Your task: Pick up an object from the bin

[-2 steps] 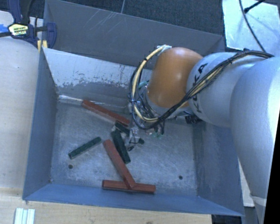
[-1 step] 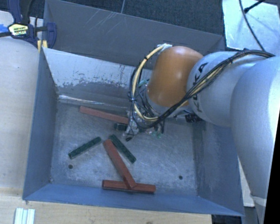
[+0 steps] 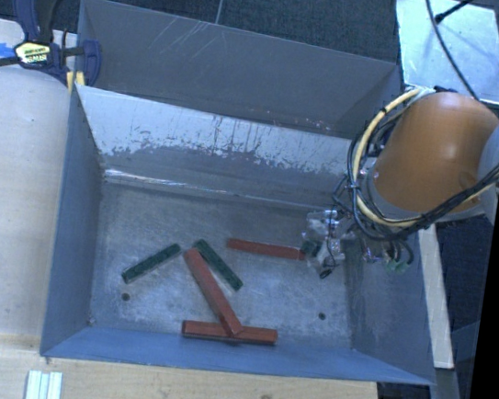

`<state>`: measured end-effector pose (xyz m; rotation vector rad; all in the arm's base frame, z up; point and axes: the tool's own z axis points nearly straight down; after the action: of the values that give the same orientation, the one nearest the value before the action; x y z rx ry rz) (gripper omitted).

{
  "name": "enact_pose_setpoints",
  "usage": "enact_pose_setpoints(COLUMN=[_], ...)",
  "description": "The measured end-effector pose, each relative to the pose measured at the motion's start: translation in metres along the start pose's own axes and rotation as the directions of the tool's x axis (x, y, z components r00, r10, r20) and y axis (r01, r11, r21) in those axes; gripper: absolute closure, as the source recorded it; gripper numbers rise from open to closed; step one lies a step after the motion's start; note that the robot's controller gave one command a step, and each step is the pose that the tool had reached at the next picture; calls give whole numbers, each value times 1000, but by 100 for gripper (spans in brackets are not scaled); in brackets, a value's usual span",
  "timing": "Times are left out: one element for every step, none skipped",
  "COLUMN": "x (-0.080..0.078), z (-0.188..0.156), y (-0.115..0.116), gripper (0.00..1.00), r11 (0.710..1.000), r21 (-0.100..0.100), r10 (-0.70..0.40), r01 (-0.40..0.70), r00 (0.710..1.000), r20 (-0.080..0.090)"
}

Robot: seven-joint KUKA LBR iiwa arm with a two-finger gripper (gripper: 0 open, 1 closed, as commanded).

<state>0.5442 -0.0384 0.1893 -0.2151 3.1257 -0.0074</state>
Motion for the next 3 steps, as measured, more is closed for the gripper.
enact_pose_setpoints(x=[2, 23, 22], z=[-58, 21, 19], y=[11, 79, 77], gripper=[100, 100, 0], r11=[1000, 979, 980], r21=[-3, -9, -7], r10=[6, -202, -198], r01=[-6, 202, 197], r00=[1000, 979, 980], r20=[3, -9, -5])
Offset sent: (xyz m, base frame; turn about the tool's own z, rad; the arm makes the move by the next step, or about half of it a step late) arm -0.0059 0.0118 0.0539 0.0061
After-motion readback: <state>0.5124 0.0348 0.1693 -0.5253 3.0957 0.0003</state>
